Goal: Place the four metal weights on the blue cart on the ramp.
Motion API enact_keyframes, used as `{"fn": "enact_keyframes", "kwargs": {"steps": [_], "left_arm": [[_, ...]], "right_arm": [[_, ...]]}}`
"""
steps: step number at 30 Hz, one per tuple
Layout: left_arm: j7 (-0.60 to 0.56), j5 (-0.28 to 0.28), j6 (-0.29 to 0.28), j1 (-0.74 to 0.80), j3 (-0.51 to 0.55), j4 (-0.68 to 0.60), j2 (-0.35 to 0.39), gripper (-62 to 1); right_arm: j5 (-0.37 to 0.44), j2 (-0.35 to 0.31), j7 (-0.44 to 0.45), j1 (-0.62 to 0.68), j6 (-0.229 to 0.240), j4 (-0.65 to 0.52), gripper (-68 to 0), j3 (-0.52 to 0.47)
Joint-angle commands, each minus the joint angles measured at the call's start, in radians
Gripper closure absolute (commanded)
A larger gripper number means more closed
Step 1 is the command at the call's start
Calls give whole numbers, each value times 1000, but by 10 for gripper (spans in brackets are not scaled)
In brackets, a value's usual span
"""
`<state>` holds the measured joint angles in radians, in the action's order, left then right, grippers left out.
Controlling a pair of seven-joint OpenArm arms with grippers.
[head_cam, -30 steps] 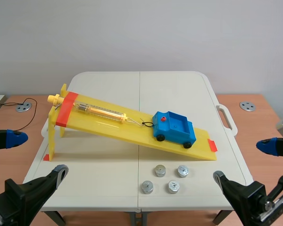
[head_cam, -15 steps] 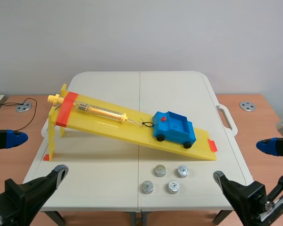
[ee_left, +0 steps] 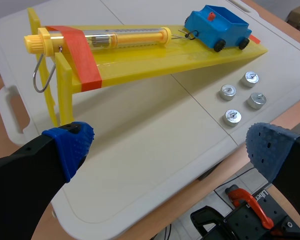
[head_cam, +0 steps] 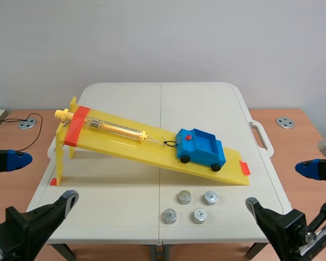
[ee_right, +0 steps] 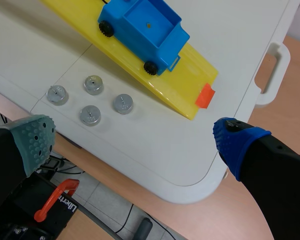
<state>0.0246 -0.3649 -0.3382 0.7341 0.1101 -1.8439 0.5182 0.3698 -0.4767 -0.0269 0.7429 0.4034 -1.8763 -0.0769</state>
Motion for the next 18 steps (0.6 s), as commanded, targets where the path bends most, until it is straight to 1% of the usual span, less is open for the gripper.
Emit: {"fn": "enact_keyframes", "kwargs": {"steps": [1, 17, 18], "left_arm": [[-155, -61, -24, 16, 8, -81, 14, -623], [-155, -61, -23, 16, 8, -81, 14, -623], [-155, -61, -23, 16, 8, -81, 14, -606]], "right_arm": [[60, -44, 96, -31, -41, -52, -659, -42], [60, -44, 92, -31, -41, -52, -659, -42], [60, -44, 85, -32, -41, -52, -659, -42]]}}
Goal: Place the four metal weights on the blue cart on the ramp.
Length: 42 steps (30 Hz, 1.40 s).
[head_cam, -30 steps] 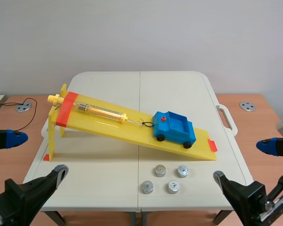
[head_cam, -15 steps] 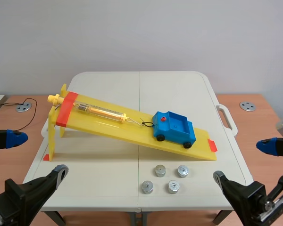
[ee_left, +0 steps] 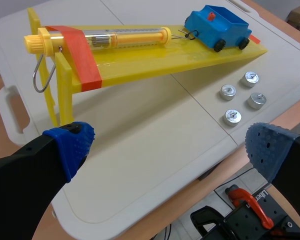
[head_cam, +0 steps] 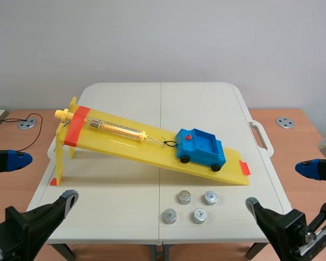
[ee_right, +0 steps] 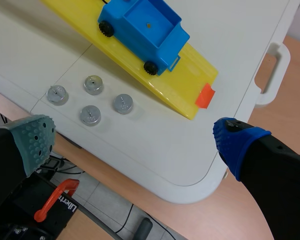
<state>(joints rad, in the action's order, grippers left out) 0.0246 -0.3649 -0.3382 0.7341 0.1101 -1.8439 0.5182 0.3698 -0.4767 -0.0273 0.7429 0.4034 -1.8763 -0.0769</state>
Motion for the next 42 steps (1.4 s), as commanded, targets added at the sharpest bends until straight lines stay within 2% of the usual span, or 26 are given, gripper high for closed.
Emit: {"fn": "enact_keyframes", "kwargs": {"steps": [1, 3, 5, 11, 19, 24, 27, 38, 42], "left_arm": [[-155, -61, -24, 16, 8, -81, 14, -560], [-156, -61, -24, 16, 8, -81, 14, -462], [-156, -61, -24, 16, 8, -81, 11, -396], [-136, -61, -24, 13, 8, -81, -4, -330], [-121, -61, -24, 10, 8, -81, -8, -136], [-67, -60, -24, -5, 8, -81, -8, -28], [-51, -58, -24, -10, 8, -81, -9, -27], [-15, -58, -28, -39, 8, -81, -41, -27], [-5, -58, -28, -39, 8, -81, -41, -27]], "right_arm": [[60, -44, 77, -34, -41, -52, -659, -42], [60, -43, 49, -44, -41, -52, -659, -42], [60, -43, 27, -60, -41, -52, -659, -42], [60, -43, -12, -101, -39, -52, -659, -39], [60, -40, -30, -146, -37, -48, -659, 50], [60, 6, -68, -190, -37, -18, -659, 119], [53, 34, -88, -216, -37, 19, -639, 154], [-33, 105, -108, -305, -37, 90, -454, 277], [-56, 136, -121, -343, -37, 120, -447, 309]]}}
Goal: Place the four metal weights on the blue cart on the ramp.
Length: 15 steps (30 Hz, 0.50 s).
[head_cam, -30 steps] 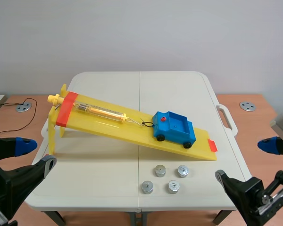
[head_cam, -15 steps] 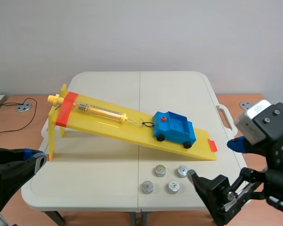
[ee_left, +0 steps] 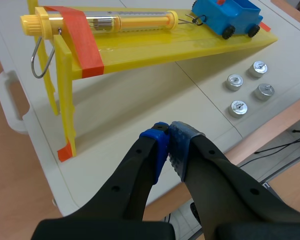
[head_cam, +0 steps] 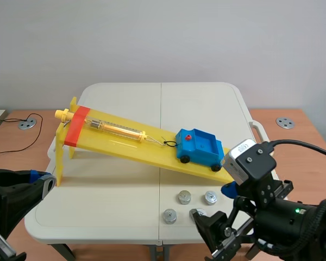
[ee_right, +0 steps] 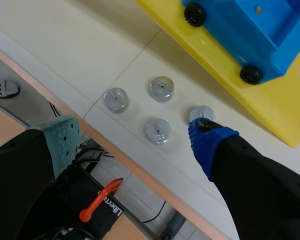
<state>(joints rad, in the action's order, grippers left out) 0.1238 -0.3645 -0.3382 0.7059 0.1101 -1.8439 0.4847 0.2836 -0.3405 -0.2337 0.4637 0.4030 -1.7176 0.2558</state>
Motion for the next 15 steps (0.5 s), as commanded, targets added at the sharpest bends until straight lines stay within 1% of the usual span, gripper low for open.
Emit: {"fn": "enact_keyframes", "kwargs": {"steps": [1, 5, 9, 15], "left_arm": [[-104, -59, -28, -11, 8, -81, -8, -27], [-103, -59, -28, -11, 8, -81, -8, -27], [-103, -59, -28, -11, 8, -81, -8, -27], [-103, -59, -28, -11, 8, -81, -8, -27]], "right_arm": [[30, 8, 82, -73, -37, -29, -443, -17], [31, 42, 89, -115, -37, 17, -409, 18], [24, 71, 77, -151, -37, 66, -409, 52], [-64, 103, 71, -190, -38, 109, -408, 94]]}}
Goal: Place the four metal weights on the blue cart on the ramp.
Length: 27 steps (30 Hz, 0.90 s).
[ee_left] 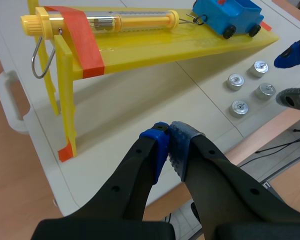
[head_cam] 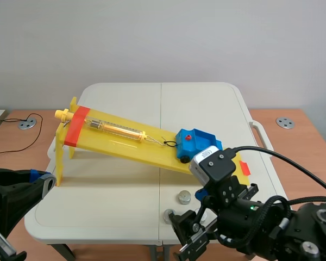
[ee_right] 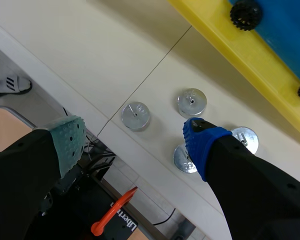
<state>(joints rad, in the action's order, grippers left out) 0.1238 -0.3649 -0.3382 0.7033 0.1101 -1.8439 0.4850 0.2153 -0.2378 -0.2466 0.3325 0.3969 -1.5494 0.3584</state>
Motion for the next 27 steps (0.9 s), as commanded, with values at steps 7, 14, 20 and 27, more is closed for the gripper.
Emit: {"fn": "enact_keyframes", "kwargs": {"steps": [7, 14, 20, 27], "left_arm": [[-103, -58, -28, -8, 8, -81, -8, -27], [-103, -58, -28, -8, 8, -81, -8, -27], [-103, -59, -28, -8, 8, -81, -8, -27], [-103, -59, -28, -8, 8, -81, -8, -27]], "right_arm": [[-56, 32, 88, -87, -42, -21, -407, 31], [-85, 66, 92, -119, -43, 32, -381, 59], [-121, 84, 97, -148, -63, 70, -377, 88], [-139, 111, 106, -176, -69, 113, -377, 105]]}}
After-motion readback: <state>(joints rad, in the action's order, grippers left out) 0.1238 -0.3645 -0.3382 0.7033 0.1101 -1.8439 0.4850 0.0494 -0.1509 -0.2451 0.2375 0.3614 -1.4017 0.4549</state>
